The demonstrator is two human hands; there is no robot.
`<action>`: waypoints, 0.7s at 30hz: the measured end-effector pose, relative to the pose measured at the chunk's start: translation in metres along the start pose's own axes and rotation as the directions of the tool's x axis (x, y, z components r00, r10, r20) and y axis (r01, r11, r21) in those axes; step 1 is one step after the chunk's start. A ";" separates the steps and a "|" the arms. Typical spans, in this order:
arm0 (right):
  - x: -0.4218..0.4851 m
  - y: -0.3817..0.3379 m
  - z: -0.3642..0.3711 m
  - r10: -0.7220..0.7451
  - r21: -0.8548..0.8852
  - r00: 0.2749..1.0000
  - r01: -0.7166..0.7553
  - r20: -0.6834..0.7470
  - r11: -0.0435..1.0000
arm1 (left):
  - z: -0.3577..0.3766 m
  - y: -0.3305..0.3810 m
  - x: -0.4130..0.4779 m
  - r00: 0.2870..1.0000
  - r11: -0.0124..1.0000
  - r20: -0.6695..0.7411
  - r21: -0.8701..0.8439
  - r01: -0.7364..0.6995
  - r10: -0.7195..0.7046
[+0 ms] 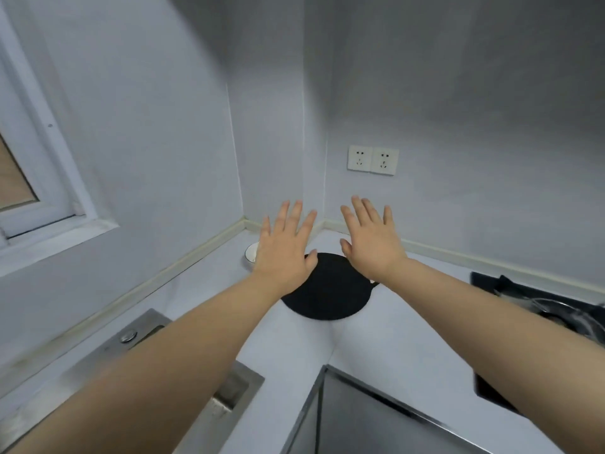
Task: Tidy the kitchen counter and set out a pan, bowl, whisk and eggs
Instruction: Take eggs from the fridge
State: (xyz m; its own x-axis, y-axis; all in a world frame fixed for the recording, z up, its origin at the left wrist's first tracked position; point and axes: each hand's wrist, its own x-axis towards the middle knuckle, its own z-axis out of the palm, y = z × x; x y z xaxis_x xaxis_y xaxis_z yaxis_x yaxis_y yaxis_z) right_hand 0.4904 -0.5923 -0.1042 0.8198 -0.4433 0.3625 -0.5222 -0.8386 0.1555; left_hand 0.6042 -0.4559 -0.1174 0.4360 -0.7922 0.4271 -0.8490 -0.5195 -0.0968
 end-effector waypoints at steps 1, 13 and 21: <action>-0.014 0.007 -0.011 0.021 -0.009 1.000 -0.021 -0.007 1.000 | -0.009 0.010 -0.005 1.000 1.000 -0.021 -0.018 -0.015 0.014; -0.146 0.103 -0.110 0.222 -0.158 0.971 -0.233 -0.085 0.960 | -0.101 0.145 -0.023 0.965 0.966 -0.156 -0.118 -0.230 0.211; -0.226 0.191 -0.164 0.307 -0.225 0.941 -0.332 -0.140 0.916 | -0.140 0.260 -0.033 0.914 0.923 -0.223 -0.108 -0.368 0.339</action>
State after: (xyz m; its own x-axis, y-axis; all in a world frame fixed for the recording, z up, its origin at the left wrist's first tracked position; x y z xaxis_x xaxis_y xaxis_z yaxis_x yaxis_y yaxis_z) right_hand 0.1668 -0.6007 -0.0058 0.5785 -0.6303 0.5177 -0.8036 -0.5493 0.2290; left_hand 0.3274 -0.5196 -0.0304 0.0447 -0.8288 0.5578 -0.9767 -0.1535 -0.1499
